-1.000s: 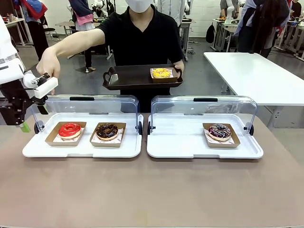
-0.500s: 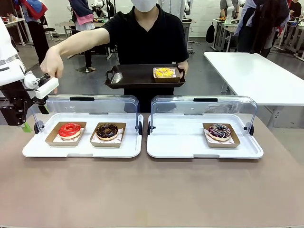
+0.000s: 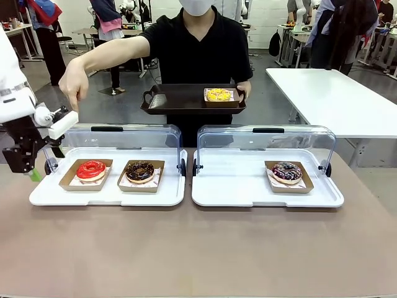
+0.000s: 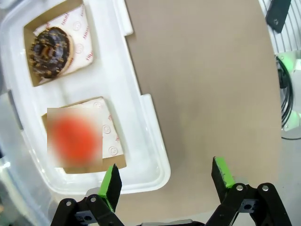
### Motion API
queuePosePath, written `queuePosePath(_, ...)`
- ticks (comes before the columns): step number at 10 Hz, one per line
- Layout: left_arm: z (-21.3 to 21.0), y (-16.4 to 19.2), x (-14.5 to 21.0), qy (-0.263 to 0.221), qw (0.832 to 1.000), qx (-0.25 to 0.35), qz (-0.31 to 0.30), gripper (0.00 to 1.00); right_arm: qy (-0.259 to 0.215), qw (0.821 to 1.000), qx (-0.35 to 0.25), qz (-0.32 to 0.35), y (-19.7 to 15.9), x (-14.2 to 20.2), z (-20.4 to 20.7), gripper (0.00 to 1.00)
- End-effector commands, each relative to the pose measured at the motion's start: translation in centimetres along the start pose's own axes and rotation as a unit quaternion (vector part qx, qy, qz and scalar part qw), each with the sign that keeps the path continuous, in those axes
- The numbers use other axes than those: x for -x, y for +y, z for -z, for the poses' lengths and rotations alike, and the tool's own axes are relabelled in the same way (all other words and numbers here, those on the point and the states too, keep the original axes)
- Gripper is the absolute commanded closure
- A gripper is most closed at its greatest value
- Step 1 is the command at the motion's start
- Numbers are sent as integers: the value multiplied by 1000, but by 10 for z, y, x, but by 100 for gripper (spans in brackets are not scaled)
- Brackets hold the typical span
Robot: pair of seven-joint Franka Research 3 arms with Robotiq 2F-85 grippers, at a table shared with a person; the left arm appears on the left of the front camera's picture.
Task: Provide the desired donut to the person.
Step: Pick up and lift the Paper togo box containing the Donut pointed at by the person.
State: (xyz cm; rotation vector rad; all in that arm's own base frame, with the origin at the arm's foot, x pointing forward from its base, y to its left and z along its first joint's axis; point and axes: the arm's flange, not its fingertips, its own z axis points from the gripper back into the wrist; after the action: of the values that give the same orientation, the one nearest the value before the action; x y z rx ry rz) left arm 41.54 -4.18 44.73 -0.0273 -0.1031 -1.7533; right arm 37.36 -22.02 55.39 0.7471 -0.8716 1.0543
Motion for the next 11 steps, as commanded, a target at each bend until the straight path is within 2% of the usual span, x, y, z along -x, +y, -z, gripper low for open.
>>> queuePosePath(1,31,-7,8,35,999,-8,8,0,-4,1000,3,-2,-1,1,2,0)
queuePosePath(4,66,13,27,44,999,16,-15,0,-4,1000,3,-2,-1,1,2,0)
queuePosePath(5,77,20,32,29,999,29,-18,0,-4,1000,3,-2,-1,1,2,0)
queuePosePath(11,99,53,39,38,997,22,-60,0,-4,1000,3,-2,-1,1,2,0)
